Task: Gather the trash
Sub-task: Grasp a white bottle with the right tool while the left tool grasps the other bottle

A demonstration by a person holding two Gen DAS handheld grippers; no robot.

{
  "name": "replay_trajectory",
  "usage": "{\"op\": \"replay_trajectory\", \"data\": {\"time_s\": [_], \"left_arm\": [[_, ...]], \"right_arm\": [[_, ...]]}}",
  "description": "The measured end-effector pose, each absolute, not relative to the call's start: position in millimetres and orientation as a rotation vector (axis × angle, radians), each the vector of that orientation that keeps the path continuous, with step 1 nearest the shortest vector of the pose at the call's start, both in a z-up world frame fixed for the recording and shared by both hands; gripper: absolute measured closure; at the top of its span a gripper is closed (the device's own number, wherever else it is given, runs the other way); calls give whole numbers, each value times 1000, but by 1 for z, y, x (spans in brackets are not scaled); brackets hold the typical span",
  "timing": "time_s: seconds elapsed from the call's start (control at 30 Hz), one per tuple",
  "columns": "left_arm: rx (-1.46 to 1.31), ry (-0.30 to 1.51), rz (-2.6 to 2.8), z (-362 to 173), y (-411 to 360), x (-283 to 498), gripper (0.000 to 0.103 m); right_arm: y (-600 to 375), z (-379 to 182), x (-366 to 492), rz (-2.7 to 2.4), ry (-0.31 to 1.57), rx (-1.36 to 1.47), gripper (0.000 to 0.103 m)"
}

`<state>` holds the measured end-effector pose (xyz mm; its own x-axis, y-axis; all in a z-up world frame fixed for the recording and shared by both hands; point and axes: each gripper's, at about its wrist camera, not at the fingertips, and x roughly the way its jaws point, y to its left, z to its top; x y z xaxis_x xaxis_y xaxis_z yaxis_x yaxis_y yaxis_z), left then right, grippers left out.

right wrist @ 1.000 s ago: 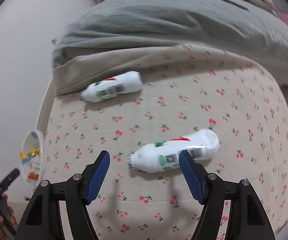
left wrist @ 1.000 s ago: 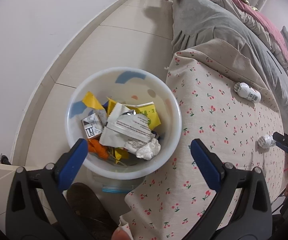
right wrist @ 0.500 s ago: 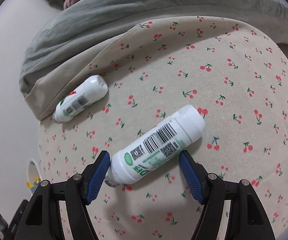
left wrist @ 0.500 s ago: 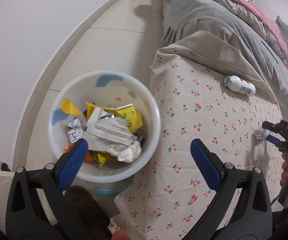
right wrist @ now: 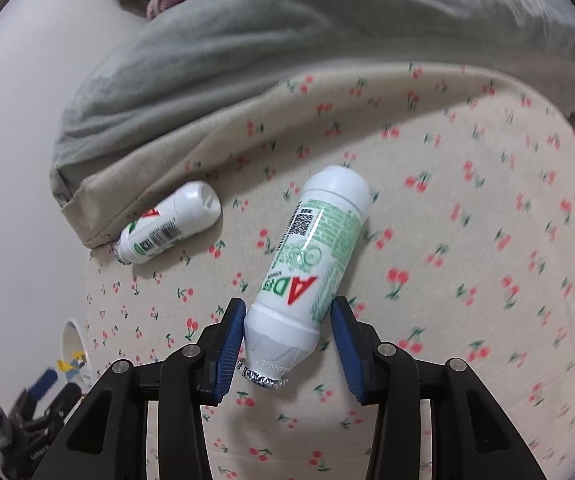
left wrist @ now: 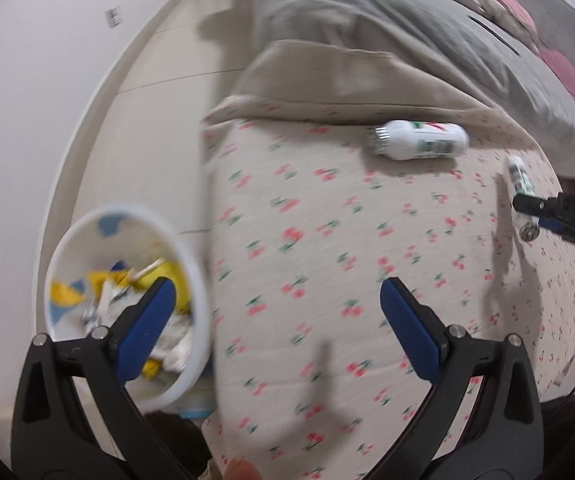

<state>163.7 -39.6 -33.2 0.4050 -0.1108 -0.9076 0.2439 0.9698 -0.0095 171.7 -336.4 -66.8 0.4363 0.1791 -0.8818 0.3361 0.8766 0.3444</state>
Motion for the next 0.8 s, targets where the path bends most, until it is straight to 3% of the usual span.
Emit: {"op": "replay_trajectory", "data": {"time_s": [0.27,0.53,0.8], "left_arm": [[327,1082,-343,-40,-114,201,2],[489,1054,-496,-51,-183,233,34],[585,1094,-534,-61,-220,260,37]], "right_arm": [[-374,-48,153,-98,1092,548,59],[-395,-42,149,-92,1097,533,60],[-404,-61,147,-65,1205,511,60]]}}
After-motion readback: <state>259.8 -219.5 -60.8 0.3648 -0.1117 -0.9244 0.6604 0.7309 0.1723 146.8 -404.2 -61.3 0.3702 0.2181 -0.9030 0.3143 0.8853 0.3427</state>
